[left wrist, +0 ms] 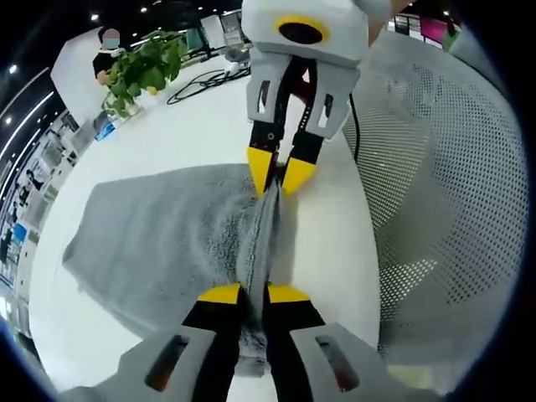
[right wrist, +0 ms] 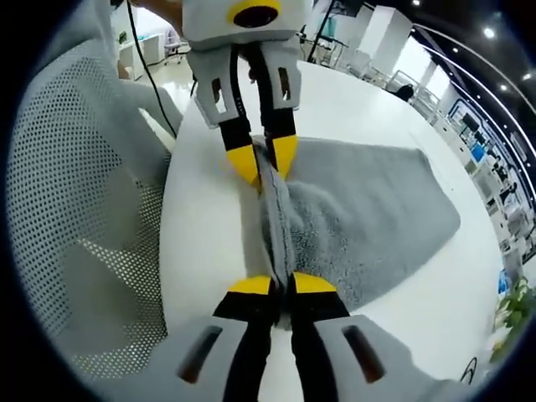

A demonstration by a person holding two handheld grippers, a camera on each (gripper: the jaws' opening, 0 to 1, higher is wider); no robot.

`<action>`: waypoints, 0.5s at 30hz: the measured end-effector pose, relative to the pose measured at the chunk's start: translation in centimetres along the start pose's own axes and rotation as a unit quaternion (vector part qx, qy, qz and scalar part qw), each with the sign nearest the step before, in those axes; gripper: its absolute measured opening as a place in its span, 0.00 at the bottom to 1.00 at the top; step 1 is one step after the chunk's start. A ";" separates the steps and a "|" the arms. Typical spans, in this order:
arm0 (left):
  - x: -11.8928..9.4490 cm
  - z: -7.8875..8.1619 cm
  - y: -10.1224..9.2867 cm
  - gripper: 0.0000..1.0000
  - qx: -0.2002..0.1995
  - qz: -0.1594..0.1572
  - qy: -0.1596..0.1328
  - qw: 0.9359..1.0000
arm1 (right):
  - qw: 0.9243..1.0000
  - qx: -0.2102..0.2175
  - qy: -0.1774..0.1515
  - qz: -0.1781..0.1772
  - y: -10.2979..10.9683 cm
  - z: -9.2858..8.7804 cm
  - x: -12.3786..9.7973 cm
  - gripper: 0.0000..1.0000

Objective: Fold the towel on the table until its edges align and the towel forms a compact rectangular stack.

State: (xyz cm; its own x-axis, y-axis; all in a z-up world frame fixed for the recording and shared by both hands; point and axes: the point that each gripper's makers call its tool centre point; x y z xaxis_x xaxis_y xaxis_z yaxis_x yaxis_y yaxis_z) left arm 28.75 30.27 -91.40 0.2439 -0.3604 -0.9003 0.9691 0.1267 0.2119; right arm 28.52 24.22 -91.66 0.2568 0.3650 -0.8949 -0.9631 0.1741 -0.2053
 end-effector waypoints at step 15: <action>0.5 0.1 0.8 0.05 -0.015 0.022 0.003 1.000 | 0.995 0.095 -0.012 0.028 -0.2 -0.2 -0.3 0.03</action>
State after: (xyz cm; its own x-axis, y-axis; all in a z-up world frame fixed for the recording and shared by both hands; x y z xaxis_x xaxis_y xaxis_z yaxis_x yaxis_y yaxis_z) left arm 29.61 30.04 -91.67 0.2870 -0.3488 -0.8922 0.9555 0.1701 0.2408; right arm 28.64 23.90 -91.47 0.2063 0.4005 -0.8928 -0.9441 0.3211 -0.0742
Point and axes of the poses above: the point that each gripper's makers call its tool centre point, and the gripper's own axes: x roughly forward along the fingers, y roughly to its left, z roughly out of its top, and after that the axes turned 11 degrees about y, right-handed
